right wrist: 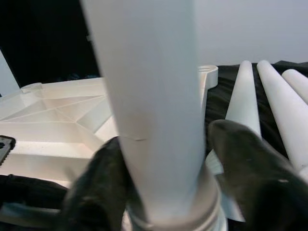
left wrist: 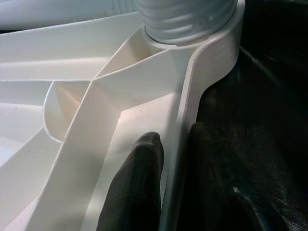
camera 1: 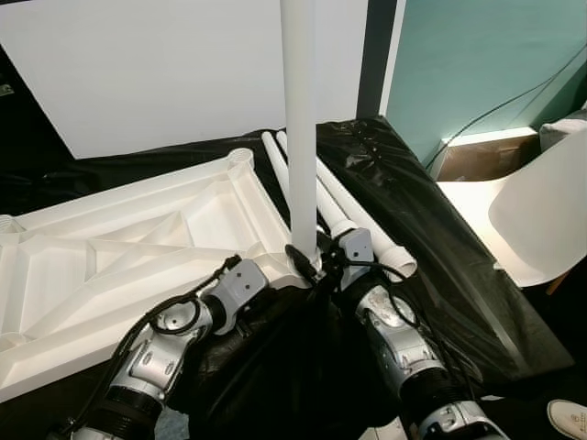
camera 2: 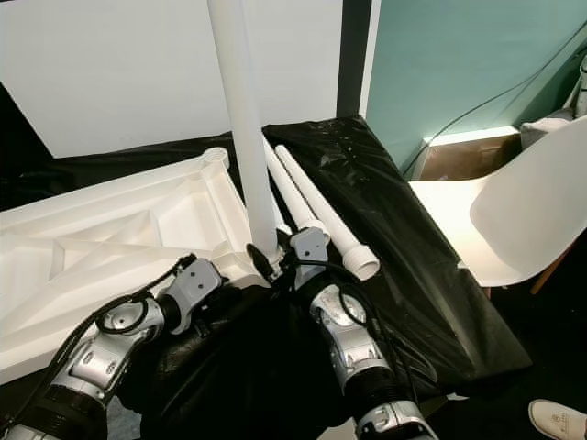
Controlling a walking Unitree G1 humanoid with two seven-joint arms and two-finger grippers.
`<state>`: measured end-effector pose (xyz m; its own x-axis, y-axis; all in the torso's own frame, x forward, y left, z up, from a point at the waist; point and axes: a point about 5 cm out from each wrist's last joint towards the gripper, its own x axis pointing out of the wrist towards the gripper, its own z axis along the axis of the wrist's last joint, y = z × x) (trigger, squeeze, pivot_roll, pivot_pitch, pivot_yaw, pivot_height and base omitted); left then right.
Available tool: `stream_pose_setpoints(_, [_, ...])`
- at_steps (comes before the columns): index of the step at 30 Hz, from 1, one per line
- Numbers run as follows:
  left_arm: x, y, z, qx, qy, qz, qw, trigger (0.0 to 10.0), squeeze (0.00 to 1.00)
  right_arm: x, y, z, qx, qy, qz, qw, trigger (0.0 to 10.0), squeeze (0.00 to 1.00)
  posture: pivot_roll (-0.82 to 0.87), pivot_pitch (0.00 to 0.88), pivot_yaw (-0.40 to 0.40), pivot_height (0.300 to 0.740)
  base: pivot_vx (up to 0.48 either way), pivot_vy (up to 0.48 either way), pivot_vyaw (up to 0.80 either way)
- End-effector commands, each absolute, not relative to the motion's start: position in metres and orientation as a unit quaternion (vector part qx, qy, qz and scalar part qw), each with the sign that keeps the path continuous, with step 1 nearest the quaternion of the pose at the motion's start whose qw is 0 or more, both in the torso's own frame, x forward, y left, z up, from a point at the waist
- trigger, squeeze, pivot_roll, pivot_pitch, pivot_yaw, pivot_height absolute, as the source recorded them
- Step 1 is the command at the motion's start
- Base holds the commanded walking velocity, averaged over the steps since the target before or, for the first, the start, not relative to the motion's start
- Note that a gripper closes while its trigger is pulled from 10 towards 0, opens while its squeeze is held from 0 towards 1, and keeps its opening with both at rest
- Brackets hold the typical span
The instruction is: Building children table
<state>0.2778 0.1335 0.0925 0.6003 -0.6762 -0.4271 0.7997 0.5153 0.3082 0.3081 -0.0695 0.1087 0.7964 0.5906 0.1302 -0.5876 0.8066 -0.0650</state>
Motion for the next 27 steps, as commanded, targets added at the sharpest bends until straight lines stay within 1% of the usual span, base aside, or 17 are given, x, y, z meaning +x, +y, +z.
stream_pose_setpoints(1, [0.264,0.137,0.070,0.232,0.184,-0.464,0.835,10.0,0.00,0.312,-0.088,0.099,-0.009,-0.036,0.310,0.950,10.0,1.00,0.02,0.000,0.033,0.740,0.000,0.000,0.00])
stream_pose_setpoints(2, [0.264,0.137,0.070,0.232,0.183,-0.464,0.835,10.0,0.00,0.314,-0.089,0.102,-0.015,-0.037,0.332,0.943,10.0,1.00,0.02,0.000,0.033,0.740,0.000,0.000,0.00])
stream_pose_setpoints(3, [0.264,0.137,0.070,0.232,0.183,-0.464,0.835,10.0,0.00,0.314,-0.089,0.102,-0.015,-0.037,0.332,0.943,10.0,1.00,0.02,0.000,0.033,0.740,0.000,0.000,0.00])
stream_pose_setpoints(4, [0.264,0.136,0.070,0.232,0.182,-0.465,0.835,10.0,0.00,0.317,-0.091,0.107,-0.026,-0.041,0.357,0.933,10.0,0.00,0.02,0.000,0.030,0.740,0.000,0.000,0.00])
stream_pose_setpoints(5, [0.264,0.135,0.069,0.231,0.182,-0.465,0.835,10.0,0.00,0.320,-0.094,0.112,-0.037,-0.043,0.377,0.924,10.0,0.00,0.02,0.000,0.029,0.740,0.000,0.000,0.00])
stream_pose_setpoints(6, [0.264,0.135,0.069,0.231,0.182,-0.465,0.835,10.0,0.00,0.320,-0.094,0.112,-0.037,-0.043,0.377,0.924,10.0,0.00,0.02,0.000,0.029,0.740,0.000,0.000,0.00])
stream_pose_setpoints(8, [0.264,0.133,0.069,0.230,0.181,-0.466,0.835,10.0,0.00,0.325,-0.100,0.119,-0.054,-0.042,0.412,0.909,10.0,0.00,0.02,0.000,0.026,0.740,0.000,0.000,0.00])
stream_pose_setpoints(9, [0.264,0.133,0.069,0.230,0.181,-0.466,0.835,10.0,0.00,0.325,-0.100,0.119,-0.054,-0.042,0.412,0.909,10.0,0.00,0.02,0.000,0.026,0.740,0.000,0.000,0.00])
stream_pose_setpoints(11, [0.264,0.132,0.069,0.229,0.180,-0.467,0.835,10.0,0.00,0.328,-0.103,0.123,-0.070,-0.031,0.447,0.891,10.0,0.00,0.02,0.000,0.024,0.740,0.000,0.000,0.00])
stream_pose_setpoints(12, [0.264,0.132,0.069,0.229,0.180,-0.467,0.835,10.0,0.00,0.328,-0.103,0.123,-0.070,-0.031,0.447,0.891,10.0,0.00,0.02,0.000,0.024,0.740,0.000,0.000,0.00])
stream_pose_setpoints(14, [0.264,0.132,0.068,0.229,0.180,-0.467,0.835,10.0,0.00,0.332,-0.106,0.126,-0.093,-0.027,0.467,0.879,10.0,0.00,0.02,0.000,0.024,0.740,0.000,0.000,0.00])
stream_pose_setpoints(16, [0.264,0.132,0.068,0.229,0.180,-0.467,0.835,10.0,0.00,0.334,-0.107,0.128,-0.100,-0.024,0.475,0.874,10.0,0.00,0.02,0.000,0.023,0.740,0.000,0.000,0.00])
stream_pose_setpoints(20, [0.263,0.133,0.068,0.230,0.181,-0.468,0.834,10.0,0.00,0.340,-0.104,0.138,-0.135,-0.022,0.516,0.846,10.0,0.00,0.02,0.000,0.026,0.740,0.000,0.000,0.00])
stream_pose_setpoints(22, [0.262,0.133,0.068,0.231,0.181,-0.468,0.834,10.0,0.00,0.341,-0.103,0.139,-0.140,-0.021,0.521,0.842,10.0,0.00,0.03,0.000,0.027,0.740,0.000,0.000,0.00])
stream_pose_setpoints(23, [0.262,0.133,0.068,0.232,0.181,-0.469,0.833,10.0,0.00,0.344,-0.102,0.140,-0.149,-0.018,0.532,0.833,10.0,0.00,0.03,0.000,0.028,0.740,0.000,0.000,0.00])
stream_pose_setpoints(27, [0.262,0.134,0.068,0.233,0.181,-0.469,0.833,10.0,0.00,0.345,-0.100,0.140,-0.154,-0.016,0.542,0.826,10.0,0.00,0.03,0.000,0.029,0.740,0.000,0.000,0.00])
